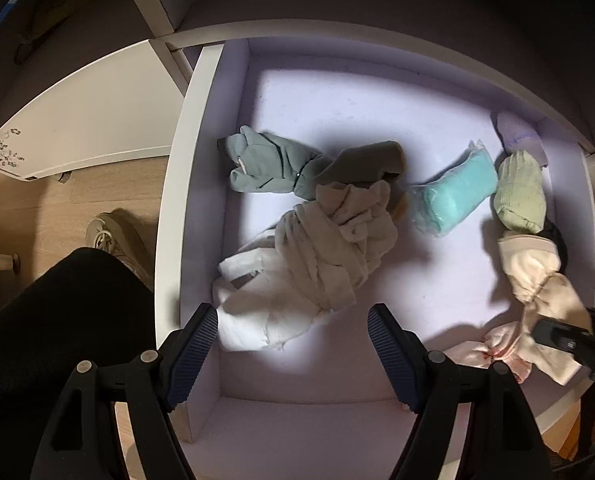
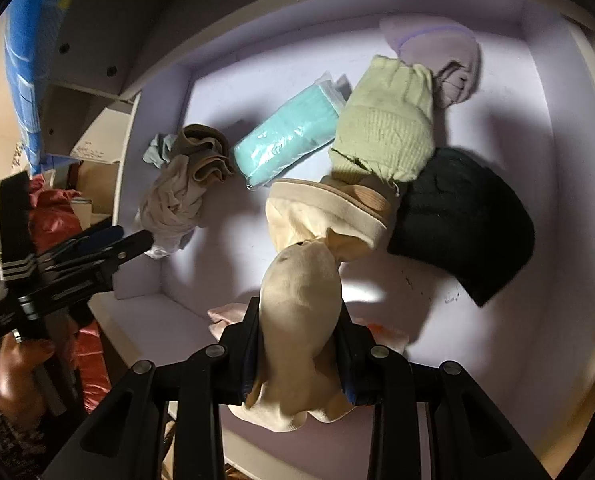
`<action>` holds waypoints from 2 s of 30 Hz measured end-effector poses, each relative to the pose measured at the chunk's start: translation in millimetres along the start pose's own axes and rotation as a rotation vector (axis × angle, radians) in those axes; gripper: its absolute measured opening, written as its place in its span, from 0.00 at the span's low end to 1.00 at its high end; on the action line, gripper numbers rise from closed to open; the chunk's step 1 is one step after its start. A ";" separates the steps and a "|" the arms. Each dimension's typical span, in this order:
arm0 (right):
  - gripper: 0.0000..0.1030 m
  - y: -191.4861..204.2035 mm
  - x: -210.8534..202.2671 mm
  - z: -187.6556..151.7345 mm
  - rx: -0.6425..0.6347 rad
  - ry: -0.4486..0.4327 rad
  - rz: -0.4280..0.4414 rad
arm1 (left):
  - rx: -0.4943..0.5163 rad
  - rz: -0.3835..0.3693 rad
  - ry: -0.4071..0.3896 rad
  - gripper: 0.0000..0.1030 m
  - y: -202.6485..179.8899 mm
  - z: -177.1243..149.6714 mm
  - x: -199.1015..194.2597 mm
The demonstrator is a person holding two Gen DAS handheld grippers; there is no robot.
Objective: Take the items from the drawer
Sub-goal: 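Grasp the grey-beige knotted garment in the drawer with the left gripper, then carry the cream garment up to the gold tray with the right gripper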
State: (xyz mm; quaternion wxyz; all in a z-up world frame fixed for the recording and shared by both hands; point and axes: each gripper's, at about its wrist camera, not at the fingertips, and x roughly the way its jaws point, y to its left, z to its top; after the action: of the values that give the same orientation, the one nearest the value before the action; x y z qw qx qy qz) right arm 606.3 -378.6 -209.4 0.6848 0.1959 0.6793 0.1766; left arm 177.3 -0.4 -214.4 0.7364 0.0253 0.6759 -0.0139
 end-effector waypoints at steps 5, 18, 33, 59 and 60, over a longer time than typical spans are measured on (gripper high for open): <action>0.32 -7.6 -9.8 -9.6 0.036 -0.004 -0.010 | 0.058 0.009 0.010 0.76 -6.3 12.8 11.2; 0.32 -13.2 -12.4 -10.6 0.063 -0.034 0.011 | 0.030 -0.424 0.085 0.77 -31.9 32.4 19.9; 0.32 -8.0 -18.0 -16.6 0.072 -0.055 -0.027 | 0.031 -0.223 0.084 0.77 -44.2 45.5 41.7; 0.32 32.9 -89.2 -42.8 0.017 -0.165 0.047 | -0.004 -0.259 0.129 0.46 -43.9 31.1 84.7; 0.32 34.0 -95.7 -43.2 0.012 -0.177 0.054 | 0.002 -0.247 0.135 0.45 -44.6 30.2 87.7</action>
State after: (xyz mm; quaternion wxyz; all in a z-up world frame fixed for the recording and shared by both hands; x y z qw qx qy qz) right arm 562.5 -396.8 -109.7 0.7361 0.2331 0.6114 0.1731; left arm 212.4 -45.4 -300.0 0.6820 -0.0562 0.7218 -0.1034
